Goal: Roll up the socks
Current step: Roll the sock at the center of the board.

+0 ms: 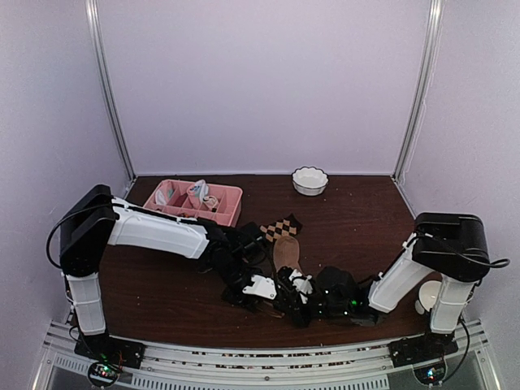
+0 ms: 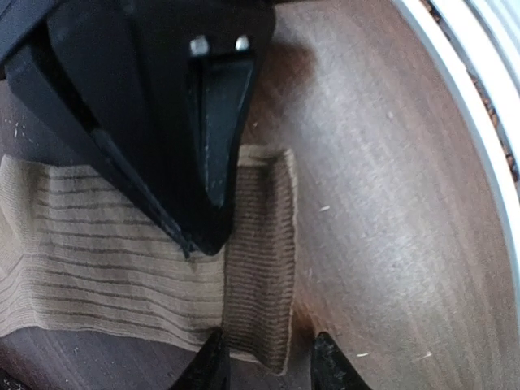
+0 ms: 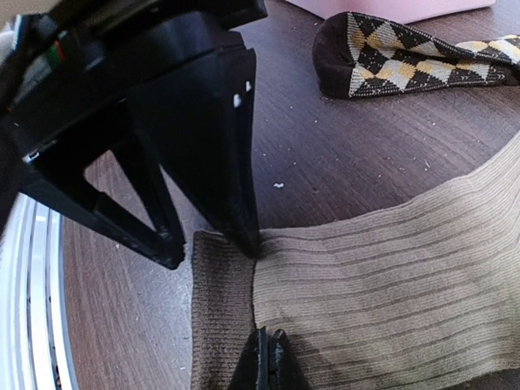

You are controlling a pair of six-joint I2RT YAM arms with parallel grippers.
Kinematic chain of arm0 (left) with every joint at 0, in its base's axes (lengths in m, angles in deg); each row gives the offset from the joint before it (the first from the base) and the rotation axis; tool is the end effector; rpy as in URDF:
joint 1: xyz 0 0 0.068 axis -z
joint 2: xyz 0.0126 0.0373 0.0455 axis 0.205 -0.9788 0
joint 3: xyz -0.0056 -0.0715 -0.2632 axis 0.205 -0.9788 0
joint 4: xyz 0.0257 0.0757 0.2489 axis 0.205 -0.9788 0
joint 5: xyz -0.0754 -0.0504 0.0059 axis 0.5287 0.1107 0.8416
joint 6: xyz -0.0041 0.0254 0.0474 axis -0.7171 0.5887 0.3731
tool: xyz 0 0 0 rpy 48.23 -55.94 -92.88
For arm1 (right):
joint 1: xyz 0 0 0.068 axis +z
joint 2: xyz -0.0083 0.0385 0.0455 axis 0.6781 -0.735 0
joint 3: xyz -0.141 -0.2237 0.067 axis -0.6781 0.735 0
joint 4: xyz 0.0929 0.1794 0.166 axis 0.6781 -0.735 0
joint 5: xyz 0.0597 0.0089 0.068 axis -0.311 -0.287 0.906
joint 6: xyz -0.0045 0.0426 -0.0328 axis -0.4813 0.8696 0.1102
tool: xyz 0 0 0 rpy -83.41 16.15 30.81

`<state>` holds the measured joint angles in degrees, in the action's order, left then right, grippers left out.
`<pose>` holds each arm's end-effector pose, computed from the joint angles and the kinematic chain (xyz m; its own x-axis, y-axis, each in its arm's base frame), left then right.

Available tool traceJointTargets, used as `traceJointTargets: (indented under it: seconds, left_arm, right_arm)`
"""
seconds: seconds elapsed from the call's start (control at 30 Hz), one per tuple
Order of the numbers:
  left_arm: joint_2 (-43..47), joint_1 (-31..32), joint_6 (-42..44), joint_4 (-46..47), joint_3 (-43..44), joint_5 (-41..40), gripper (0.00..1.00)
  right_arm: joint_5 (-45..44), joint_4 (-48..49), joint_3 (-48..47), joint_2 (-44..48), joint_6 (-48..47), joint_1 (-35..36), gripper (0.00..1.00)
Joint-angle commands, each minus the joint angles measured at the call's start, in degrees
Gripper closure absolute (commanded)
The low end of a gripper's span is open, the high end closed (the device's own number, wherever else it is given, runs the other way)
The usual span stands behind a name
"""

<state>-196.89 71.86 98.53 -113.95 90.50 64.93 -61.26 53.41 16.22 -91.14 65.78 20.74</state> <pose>0.1772 -0.3300 0.1472 0.3065 0.8531 -0.4222 0.9417 -0.3363 0.0042 0.1217 0.2621 0.0841 -0.4775 -0.3448 -0.8081 -0.8621 0.3613 0.3553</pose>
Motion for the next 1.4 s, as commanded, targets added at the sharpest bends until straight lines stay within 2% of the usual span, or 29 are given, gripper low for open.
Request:
traceJointTargets:
  seconds: [0.0, 0.23, 0.5, 0.57, 0.73, 0.93, 1.13, 1.37]
  left_arm:
    - [-1.13, -0.22, 1.30, 3.74, -0.73, -2.96, 0.66]
    - [-0.79, 0.73, 1.12, 4.43, -1.32, -2.83, 0.80]
    - [-1.89, 0.94, -2.36, 2.86, -0.22, -1.64, 0.95]
    - [-2.90, 0.13, -3.50, -0.03, 1.56, 1.41, 1.00]
    - [-10.19, -3.90, -5.98, -12.90, 11.26, 10.27, 1.00]
    - [-18.02, -6.86, -7.06, -25.74, 22.93, 17.79, 1.00]
    - [-25.61, -7.12, -7.17, -38.71, 33.15, 22.02, 1.00]
    - [-32.67, -7.12, -11.57, -45.78, 40.73, 20.53, 1.00]
  right_arm:
    - [2.10, -8.37, 2.74, -3.15, 1.54, -0.60, 1.00]
    - [3.84, -7.30, 2.76, -2.96, 3.37, -1.91, 1.00]
    - [6.89, -0.28, 4.04, -1.25, 8.00, -3.62, 1.00]
    - [5.23, 3.24, 5.91, 0.92, 8.00, -3.75, 0.96]
    - [-1.36, 7.18, 10.49, 9.12, 5.07, -3.74, 0.83]
    - [-6.15, 6.30, 14.48, 18.27, 2.17, -3.60, 0.79]
    - [-9.73, -0.16, 16.80, 24.14, -2.14, 0.16, 0.77]
    - [-22.25, -17.17, 10.74, 25.01, -11.52, 10.57, 0.74]
